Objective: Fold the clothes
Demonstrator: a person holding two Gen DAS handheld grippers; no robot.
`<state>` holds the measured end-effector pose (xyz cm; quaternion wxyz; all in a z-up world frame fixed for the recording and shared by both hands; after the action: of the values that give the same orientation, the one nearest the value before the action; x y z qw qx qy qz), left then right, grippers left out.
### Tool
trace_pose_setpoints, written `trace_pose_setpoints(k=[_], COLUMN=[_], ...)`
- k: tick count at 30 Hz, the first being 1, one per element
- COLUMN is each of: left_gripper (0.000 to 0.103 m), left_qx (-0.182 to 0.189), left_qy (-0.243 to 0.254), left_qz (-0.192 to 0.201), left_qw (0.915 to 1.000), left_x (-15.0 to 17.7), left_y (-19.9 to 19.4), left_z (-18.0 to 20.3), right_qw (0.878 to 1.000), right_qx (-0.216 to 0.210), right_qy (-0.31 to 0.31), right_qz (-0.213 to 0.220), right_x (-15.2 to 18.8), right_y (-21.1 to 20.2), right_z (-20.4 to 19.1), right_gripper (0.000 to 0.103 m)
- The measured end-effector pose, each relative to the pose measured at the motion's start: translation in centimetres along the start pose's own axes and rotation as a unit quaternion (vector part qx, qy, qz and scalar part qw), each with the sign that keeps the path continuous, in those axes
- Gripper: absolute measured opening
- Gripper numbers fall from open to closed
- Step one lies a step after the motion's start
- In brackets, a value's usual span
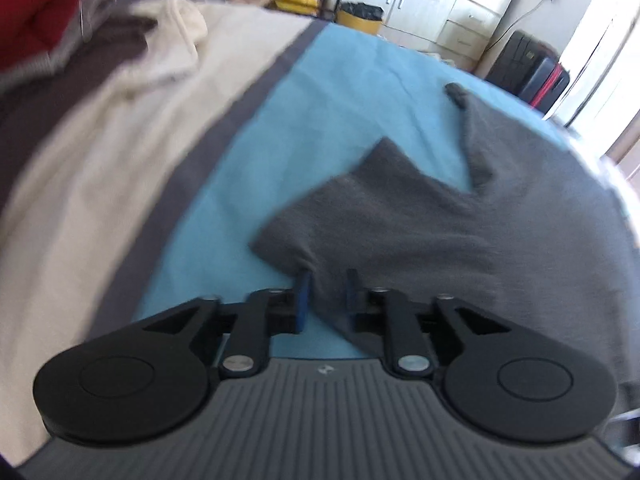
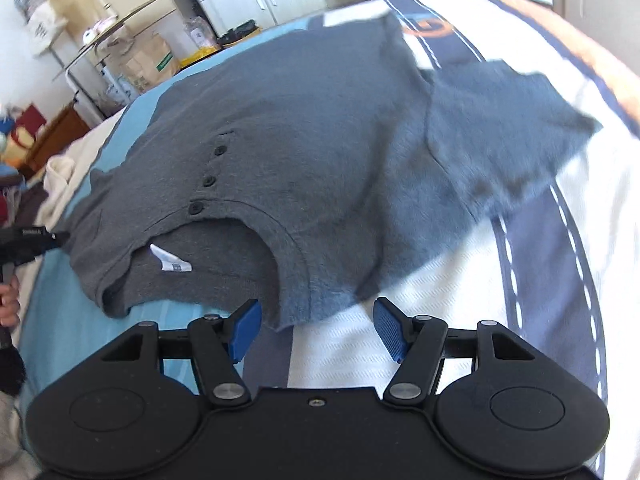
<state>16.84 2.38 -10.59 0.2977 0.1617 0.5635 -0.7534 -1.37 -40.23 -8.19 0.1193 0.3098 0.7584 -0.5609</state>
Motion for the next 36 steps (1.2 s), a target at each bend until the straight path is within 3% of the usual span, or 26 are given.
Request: trace_pose_setpoints(k=[1,4,7,8,9,11,13,15,17,19,22,25,26,28,32,36], left_gripper=[0.024,0.024,0.035,0.042,0.044,0.044,0.044,0.044,0.044,0.047,0.050,0.051,0.057,0.068,0.069,0.069], left_qx=[0.023,0.042,0.054,0.073,0.095,0.126,0.122,0.116,0.093,0.086,0.101,0.131,0.145,0.161,0.176,0.158], left_qy=[-0.017,-0.006,0.052,0.067,0.077,0.072,0.067,0.103,0.144,0.166,0.186,0.187,0.185,0.175,0.164,0.226], left_qz=[-0.008,-0.007,0.020,0.020,0.011,-0.031,-0.068,-0.058,-0.058,-0.052,-0.039,-0.015,-0.005,0.012,-0.011,0.003], left_qw=[0.9996,0.9991,0.9970,0.9949,0.9925,0.9889,0.9879,0.9861,0.9834,0.9809,0.9765,0.9734,0.9721,0.9713,0.9706,0.9612], left_x=[0.2,0.8,2.2,2.9,3.5,5.1,6.6,7.6,7.7,7.8,8.2,8.4,8.4,8.3,8.4,9.4], left_y=[-0.3,-1.8,-4.1,-4.5,-4.4,-3.2,-2.2,-2.4,-2.7,-3.1,-3.8,-4.7,-5.1,-5.3,-4.1,-3.9], left_z=[0.1,1.7,4.9,6.1,7.1,8.0,7.9,8.2,9.2,10.2,11.6,12.9,13.4,14.4,16.6,20.2], right_qw=[1.000,0.999,0.998,0.999,0.999,0.996,0.992,0.985,0.981,0.985,0.987,0.990,0.990,0.993,0.997,0.995], right_qx=[-0.007,-0.037,-0.052,-0.037,-0.014,0.034,0.062,0.070,0.077,0.065,0.038,-0.009,-0.020,-0.022,-0.072,-0.051], right_qy=[0.007,0.024,0.035,0.009,-0.028,-0.086,-0.113,-0.155,-0.173,-0.153,-0.152,-0.130,-0.124,-0.109,0.007,0.079], right_qz=[-0.001,-0.009,-0.013,-0.012,-0.009,-0.011,-0.008,-0.005,-0.029,-0.054,-0.044,-0.056,-0.062,-0.046,0.010,0.025], right_x=[0.2,0.1,-0.1,-0.2,-0.2,-0.2,-0.1,0.1,0.2,0.5,0.6,0.1,0.0,-0.3,-1.2,-2.2], right_y=[-0.2,0.1,1.0,1.2,1.4,0.6,-1.4,-2.6,-1.1,0.9,0.9,-0.2,-0.6,-1.4,-2.9,-2.5], right_z=[0.1,0.5,0.4,-0.1,-0.7,-2.1,-3.8,-5.3,-5.3,-4.3,-3.6,-2.4,-1.8,-0.7,3.0,6.4], right_gripper=[0.067,0.068,0.068,0.052,0.010,0.011,0.011,0.011,0.011,0.011,0.012,0.020,0.027,0.036,0.041,0.043])
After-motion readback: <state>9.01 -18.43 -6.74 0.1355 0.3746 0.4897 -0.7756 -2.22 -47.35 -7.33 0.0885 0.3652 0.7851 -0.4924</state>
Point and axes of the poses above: each gripper's, at about its wrist camera, not at the fingertips, and y roughly the way its jaws point, z to its right, x to its underside, the point moved 3 cm from there along y, roughly the way its jaws point, and after that the axes turned 2 degrees about z, right-handed, at the moved point
